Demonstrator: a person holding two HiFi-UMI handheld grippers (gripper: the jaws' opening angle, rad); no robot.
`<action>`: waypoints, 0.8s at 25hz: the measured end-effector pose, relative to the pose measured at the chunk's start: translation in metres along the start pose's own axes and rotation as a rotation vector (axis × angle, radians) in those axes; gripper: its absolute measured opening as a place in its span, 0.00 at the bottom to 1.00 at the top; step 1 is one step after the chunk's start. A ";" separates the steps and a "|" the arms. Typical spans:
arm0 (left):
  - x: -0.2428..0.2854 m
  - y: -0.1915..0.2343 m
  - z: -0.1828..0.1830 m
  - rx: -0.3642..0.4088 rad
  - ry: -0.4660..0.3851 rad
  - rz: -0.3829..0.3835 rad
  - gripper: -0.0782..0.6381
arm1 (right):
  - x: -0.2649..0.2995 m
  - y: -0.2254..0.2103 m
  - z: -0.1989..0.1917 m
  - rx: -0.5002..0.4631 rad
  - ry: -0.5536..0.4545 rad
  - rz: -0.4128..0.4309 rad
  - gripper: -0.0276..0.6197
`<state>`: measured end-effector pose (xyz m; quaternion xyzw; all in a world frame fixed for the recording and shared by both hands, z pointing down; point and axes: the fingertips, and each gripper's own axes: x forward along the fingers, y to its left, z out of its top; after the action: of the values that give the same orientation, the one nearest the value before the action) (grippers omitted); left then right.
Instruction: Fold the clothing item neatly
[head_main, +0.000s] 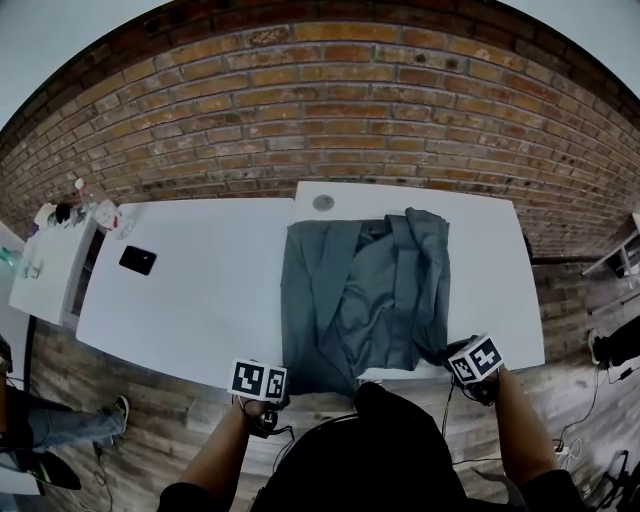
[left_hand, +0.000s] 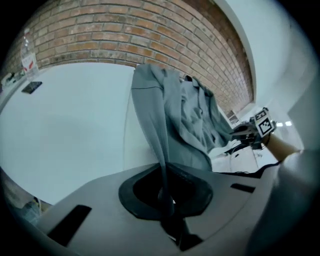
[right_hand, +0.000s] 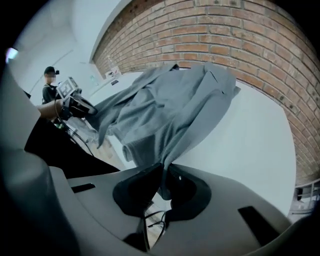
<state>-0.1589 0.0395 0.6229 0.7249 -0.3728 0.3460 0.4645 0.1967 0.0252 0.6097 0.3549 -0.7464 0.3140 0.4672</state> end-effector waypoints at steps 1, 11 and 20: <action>-0.004 -0.013 -0.004 -0.006 0.002 -0.060 0.13 | -0.006 0.008 -0.002 -0.004 -0.016 0.027 0.11; -0.057 -0.073 0.015 -0.107 -0.134 -0.393 0.13 | -0.071 0.094 0.013 -0.014 -0.224 0.369 0.11; -0.112 -0.123 0.131 -0.008 -0.314 -0.551 0.13 | -0.128 0.074 0.126 -0.129 -0.439 0.426 0.11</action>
<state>-0.0872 -0.0220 0.4338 0.8413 -0.2313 0.0894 0.4804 0.1157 -0.0047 0.4350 0.2194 -0.9054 0.2728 0.2403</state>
